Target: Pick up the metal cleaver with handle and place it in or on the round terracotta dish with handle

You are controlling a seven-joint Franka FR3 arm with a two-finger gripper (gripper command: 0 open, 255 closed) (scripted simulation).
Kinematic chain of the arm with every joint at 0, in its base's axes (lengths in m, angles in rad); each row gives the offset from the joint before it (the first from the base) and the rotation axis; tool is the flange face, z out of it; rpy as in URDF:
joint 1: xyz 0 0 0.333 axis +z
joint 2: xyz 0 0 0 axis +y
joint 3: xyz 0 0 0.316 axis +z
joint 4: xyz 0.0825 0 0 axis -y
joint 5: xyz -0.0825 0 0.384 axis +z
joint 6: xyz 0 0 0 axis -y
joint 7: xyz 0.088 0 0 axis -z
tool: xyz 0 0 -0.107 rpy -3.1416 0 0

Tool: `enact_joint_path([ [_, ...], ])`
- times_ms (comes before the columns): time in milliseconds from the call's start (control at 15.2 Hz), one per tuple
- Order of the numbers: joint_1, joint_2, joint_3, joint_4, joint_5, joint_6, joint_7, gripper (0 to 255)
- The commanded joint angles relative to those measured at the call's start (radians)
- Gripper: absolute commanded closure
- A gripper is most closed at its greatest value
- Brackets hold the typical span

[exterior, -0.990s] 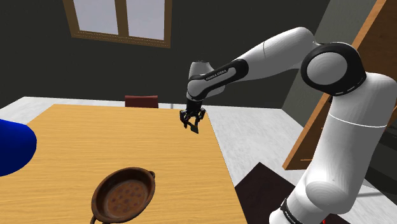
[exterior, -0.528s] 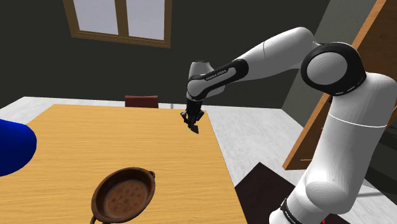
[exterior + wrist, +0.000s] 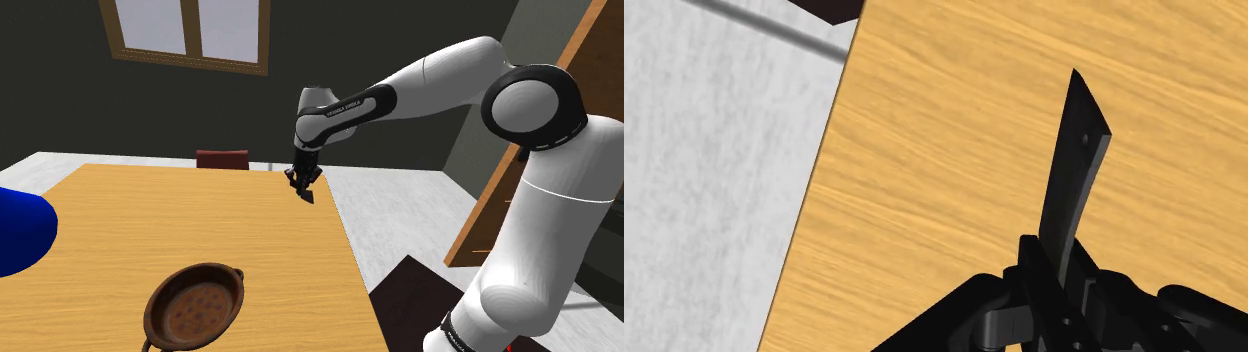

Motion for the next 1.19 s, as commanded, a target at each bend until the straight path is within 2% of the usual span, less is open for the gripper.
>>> enact_joint_path([
  [0, 0.000, -0.010, 0.000, 0.015, 0.000, -0.025, 0.001, 255],
  [1056, -0.001, -0.077, 0.000, 0.145, -0.001, -0.223, 0.005, 255],
  [1122, 0.011, -0.089, 0.010, 0.131, -0.001, -0.220, 0.027, 255],
])
